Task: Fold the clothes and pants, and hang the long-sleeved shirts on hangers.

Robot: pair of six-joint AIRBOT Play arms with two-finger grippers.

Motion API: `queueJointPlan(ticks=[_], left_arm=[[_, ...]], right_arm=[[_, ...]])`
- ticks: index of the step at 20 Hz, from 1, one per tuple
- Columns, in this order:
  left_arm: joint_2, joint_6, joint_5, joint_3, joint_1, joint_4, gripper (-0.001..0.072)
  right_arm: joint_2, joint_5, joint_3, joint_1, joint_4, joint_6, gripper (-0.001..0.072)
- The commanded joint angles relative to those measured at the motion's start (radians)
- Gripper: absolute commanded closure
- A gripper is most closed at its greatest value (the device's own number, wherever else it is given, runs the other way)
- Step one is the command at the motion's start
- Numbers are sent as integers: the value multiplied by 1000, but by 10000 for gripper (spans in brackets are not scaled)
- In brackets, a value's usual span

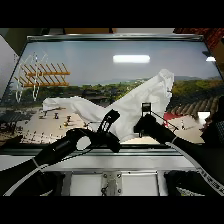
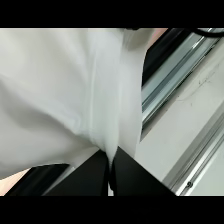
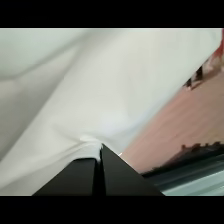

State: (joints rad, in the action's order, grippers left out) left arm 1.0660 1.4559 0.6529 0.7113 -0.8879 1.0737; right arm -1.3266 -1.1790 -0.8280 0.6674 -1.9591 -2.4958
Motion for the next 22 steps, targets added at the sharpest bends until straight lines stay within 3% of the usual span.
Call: queueJointPlan(ticks=[1, 3, 5, 9, 12, 14, 18, 22], left_arm=[[-74, 64, 113, 21, 34, 6, 694], [-111, 68, 249, 97, 74, 6, 695], [-126, 67, 359, 205, 88, 6, 695], [-126, 99, 527, 336, 100, 5, 695], [-126, 161, 683, 348, 114, -3, 695], [-126, 185, 772, 348, 70, -3, 694], [-100, 190, 690, 349, 50, 11, 694], [31, 154, 575, 349, 219, -3, 694]], right_arm=[[127, -182, -117, -69, 48, 364, 690], [221, -362, -273, -112, 176, 531, 690], [291, -479, -418, -124, 260, 560, 691], [381, -668, -515, -123, 297, 448, 691], [455, -665, -487, -119, 510, 368, 691], [503, -665, -459, -80, 565, 296, 691], [507, -662, -443, -46, 459, 276, 691], [374, -605, -443, -112, 329, 426, 691]])
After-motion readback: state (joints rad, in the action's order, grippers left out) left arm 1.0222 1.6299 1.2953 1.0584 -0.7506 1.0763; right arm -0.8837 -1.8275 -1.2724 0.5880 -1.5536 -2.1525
